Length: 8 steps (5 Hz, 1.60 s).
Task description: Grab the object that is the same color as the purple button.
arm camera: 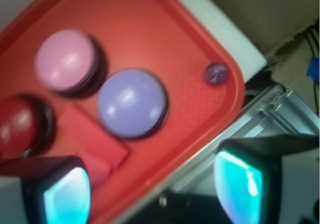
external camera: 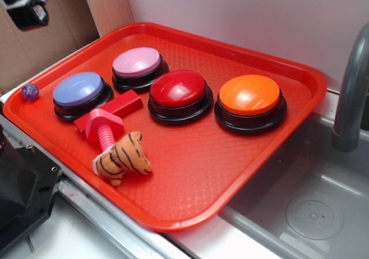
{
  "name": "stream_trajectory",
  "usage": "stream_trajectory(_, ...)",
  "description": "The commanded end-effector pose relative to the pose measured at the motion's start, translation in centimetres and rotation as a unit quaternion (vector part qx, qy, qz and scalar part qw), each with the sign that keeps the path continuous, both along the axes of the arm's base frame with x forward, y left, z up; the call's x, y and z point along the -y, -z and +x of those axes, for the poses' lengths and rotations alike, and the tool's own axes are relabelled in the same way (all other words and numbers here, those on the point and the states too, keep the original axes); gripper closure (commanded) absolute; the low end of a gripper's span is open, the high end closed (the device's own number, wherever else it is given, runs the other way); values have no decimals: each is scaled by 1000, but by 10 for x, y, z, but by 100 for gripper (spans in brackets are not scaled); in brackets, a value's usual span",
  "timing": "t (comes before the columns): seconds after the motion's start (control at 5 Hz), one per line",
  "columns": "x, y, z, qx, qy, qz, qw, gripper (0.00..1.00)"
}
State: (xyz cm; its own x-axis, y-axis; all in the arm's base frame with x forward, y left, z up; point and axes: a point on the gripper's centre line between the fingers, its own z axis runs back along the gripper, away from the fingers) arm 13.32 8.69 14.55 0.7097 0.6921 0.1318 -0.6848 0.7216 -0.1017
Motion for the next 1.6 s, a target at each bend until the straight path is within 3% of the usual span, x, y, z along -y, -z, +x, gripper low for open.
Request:
stream_trajectory(0.0,-45,35,-2,7,-177,16,984,0)
stream_trajectory(0.4,-74,71,-3,-10,-271,19,962,0)
stream_trajectory(1.2,-87,123,1,-41,-331,18,942,0)
stream_trajectory(1.4,-88,126,1,-40,-337,23,940,59)
